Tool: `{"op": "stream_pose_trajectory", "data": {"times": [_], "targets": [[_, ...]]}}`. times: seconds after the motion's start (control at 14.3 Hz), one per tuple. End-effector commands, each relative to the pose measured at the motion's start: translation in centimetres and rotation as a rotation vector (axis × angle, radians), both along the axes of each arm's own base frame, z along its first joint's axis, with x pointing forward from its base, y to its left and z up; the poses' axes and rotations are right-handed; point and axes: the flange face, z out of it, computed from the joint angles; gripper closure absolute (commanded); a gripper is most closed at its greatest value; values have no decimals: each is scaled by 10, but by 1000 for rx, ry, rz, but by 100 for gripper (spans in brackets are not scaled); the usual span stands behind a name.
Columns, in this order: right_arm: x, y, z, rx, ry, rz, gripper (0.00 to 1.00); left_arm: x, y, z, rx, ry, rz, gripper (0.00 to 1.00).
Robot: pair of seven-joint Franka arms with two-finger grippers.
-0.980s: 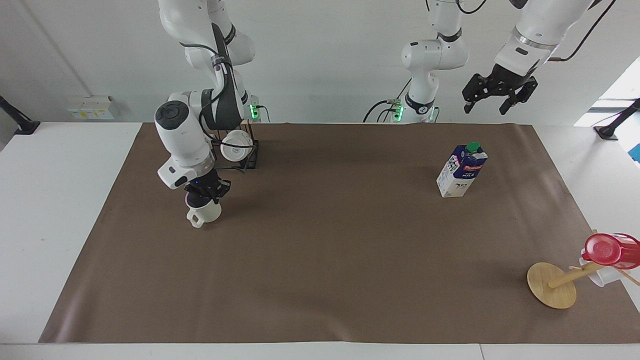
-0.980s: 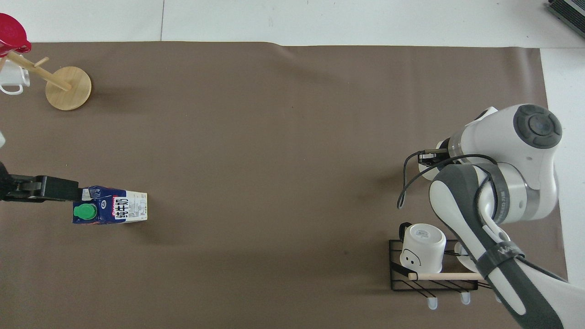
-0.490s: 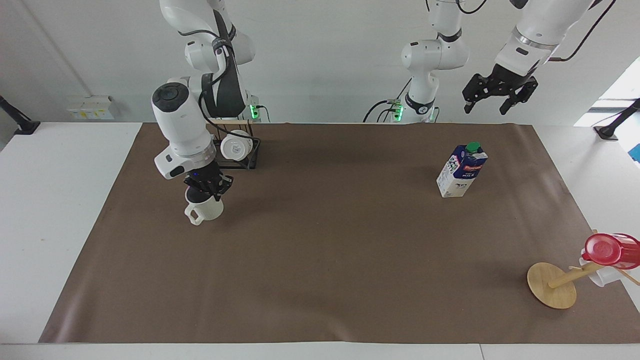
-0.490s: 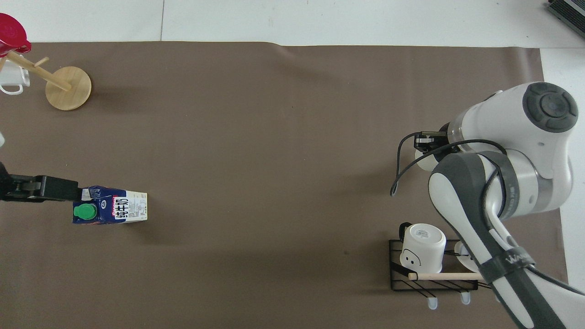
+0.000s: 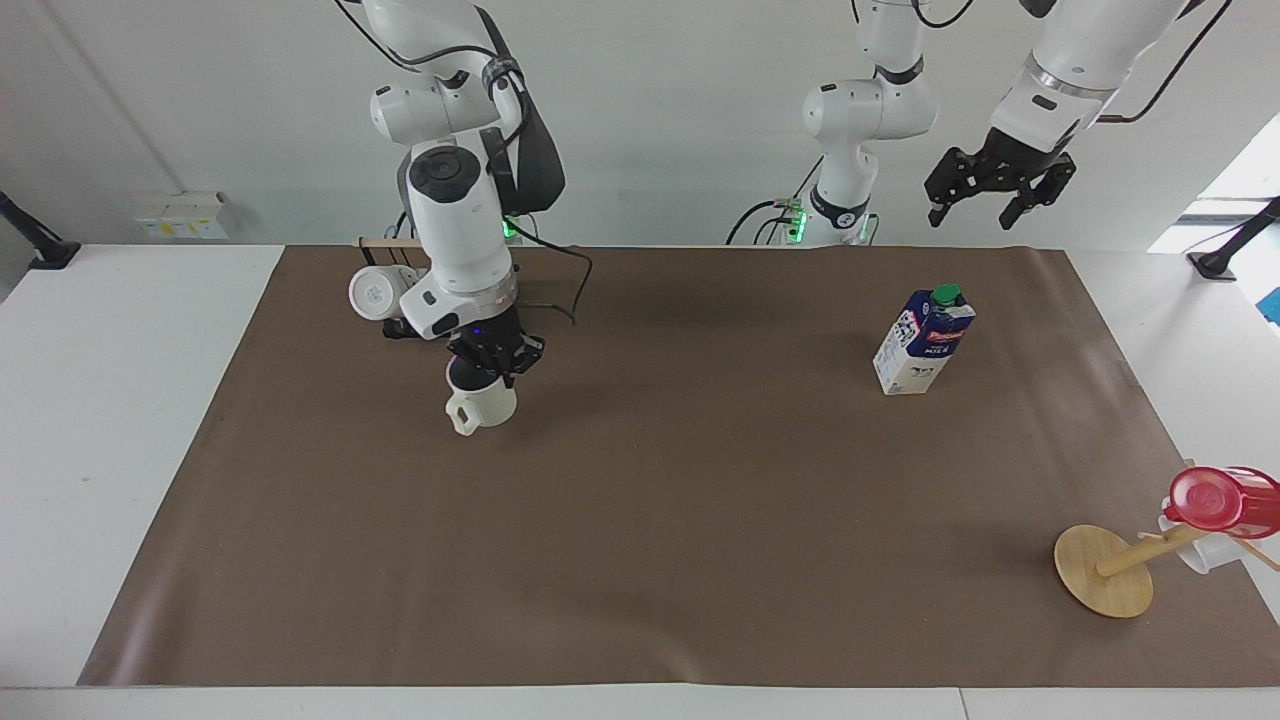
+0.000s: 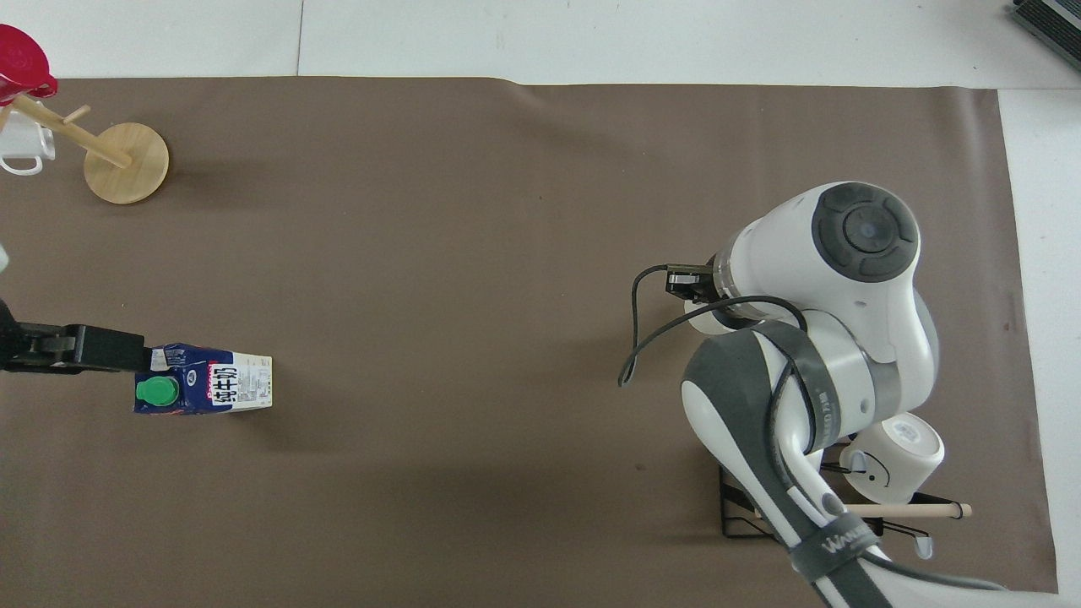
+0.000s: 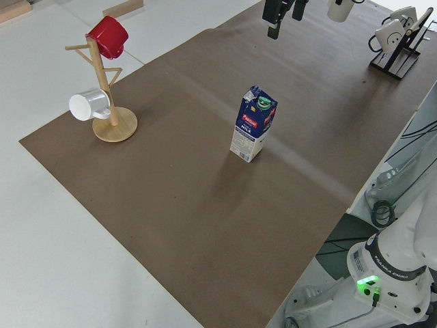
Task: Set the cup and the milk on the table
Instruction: 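Carry the mug toward the table center while the left gripper grasps the carton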
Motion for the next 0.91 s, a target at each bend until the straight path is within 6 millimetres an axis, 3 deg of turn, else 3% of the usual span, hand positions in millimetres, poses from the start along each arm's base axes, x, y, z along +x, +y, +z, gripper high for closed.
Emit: {"op": "stream_pose_trajectory", "data": {"times": [0.0, 0.14, 0.42, 0.63, 0.84], "targets": [[-1, 19, 2, 32, -15, -102, 100, 0, 3, 5, -10, 9, 12, 0], [-9, 44, 5, 115, 2, -174, 100, 0, 4, 5, -11, 9, 14, 0], [-21, 69, 5, 109, 12, -205, 100, 2, 27, 5, -9, 10, 53, 0], [-35, 114, -15, 83, 6, -223, 100, 2, 27, 5, -9, 10, 57, 0], [-40, 141, -30, 61, 6, -259, 100, 1, 25, 5, -7, 10, 51, 0]]}}
